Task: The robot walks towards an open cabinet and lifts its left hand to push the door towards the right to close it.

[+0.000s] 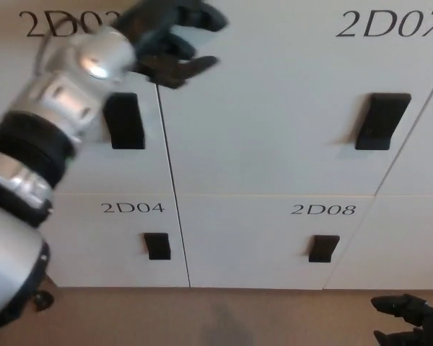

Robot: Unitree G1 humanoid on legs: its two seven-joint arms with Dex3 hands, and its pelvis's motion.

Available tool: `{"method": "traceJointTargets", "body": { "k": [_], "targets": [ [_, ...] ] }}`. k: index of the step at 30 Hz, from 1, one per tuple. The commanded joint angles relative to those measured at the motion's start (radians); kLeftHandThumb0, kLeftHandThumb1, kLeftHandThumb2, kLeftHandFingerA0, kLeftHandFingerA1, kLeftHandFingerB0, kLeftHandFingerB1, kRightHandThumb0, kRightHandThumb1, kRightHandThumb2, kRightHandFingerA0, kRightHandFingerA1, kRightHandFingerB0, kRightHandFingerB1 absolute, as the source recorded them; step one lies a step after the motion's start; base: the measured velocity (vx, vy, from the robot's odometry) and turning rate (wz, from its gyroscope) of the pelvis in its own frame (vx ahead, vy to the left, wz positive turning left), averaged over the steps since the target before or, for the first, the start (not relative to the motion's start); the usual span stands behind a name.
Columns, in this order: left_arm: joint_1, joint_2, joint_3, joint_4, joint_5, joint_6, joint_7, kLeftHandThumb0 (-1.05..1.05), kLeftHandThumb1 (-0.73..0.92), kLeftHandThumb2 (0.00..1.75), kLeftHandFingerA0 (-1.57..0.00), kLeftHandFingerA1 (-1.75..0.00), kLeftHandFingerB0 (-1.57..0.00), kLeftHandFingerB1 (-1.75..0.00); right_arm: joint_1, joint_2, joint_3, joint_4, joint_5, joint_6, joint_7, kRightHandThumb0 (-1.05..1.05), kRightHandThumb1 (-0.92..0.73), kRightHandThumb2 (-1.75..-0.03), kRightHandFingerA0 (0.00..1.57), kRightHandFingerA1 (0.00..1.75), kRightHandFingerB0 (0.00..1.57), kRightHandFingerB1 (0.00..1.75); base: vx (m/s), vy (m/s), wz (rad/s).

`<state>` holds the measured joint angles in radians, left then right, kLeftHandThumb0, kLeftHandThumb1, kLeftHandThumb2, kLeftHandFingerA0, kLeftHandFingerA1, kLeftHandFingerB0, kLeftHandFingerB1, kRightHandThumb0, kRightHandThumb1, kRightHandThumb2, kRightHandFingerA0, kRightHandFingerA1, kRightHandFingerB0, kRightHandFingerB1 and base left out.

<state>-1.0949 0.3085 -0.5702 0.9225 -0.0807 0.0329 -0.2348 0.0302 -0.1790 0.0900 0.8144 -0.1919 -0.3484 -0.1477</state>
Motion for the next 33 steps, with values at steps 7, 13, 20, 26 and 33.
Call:
{"method": "traceJointTargets", "body": {
  "k": [7, 13, 20, 26, 33],
  "targets": [
    [1.141, 0.548, 0.585, -1.221, -0.437, -0.046, -0.425, -0.48, 0.64, 0.59, -0.63, -0.43, -0.5, -0.39, 0.054, 0.034, -0.502, -0.354, 0.75, 0.326, 0.197, -0.43, -0.67, -0.63, 0.72, 0.5, 0.58, 0.46, 0.0, -0.001, 0.03],
    [1.644, 0.709, 0.388, -1.323, -0.422, -0.345, -0.541, -0.56, 0.68, 0.61, -0.65, -0.43, -0.55, -0.4, 0.036, -0.036, -0.824, -0.325, 1.14, 0.483, 0.372, -0.63, -0.85, -0.66, 0.49, 0.38, 0.35, 0.34, 0.0, 0.0, 0.02],
    [1.851, 0.669, 0.457, -1.147, -0.444, -0.454, -0.697, -0.56, 0.7, 0.61, -0.64, -0.42, -0.59, -0.4, 0.074, -0.067, -0.924, -0.279, 1.139, 0.462, 0.414, -0.62, -0.86, -0.66, 0.44, 0.38, 0.41, 0.37, 0.0, 0.0, 0.0],
    [1.878, 0.622, 0.554, -1.094, -0.477, -0.412, -0.788, -0.55, 0.7, 0.62, -0.75, -0.43, -0.64, -0.41, 0.062, -0.042, -0.949, -0.3, 1.15, 0.467, 0.412, -0.61, -0.88, -0.67, 0.45, 0.38, 0.39, 0.36, 0.0, 0.0, 0.0],
    [1.83, 0.573, 0.592, -0.952, -0.429, -0.381, -0.753, -0.51, 0.69, 0.61, -0.77, -0.47, -0.56, -0.4, 0.049, -0.039, -0.987, -0.271, 1.133, 0.486, 0.455, -0.65, -0.81, -0.69, 0.49, 0.41, 0.4, 0.38, 0.0, 0.0, 0.0]
  ]
}}
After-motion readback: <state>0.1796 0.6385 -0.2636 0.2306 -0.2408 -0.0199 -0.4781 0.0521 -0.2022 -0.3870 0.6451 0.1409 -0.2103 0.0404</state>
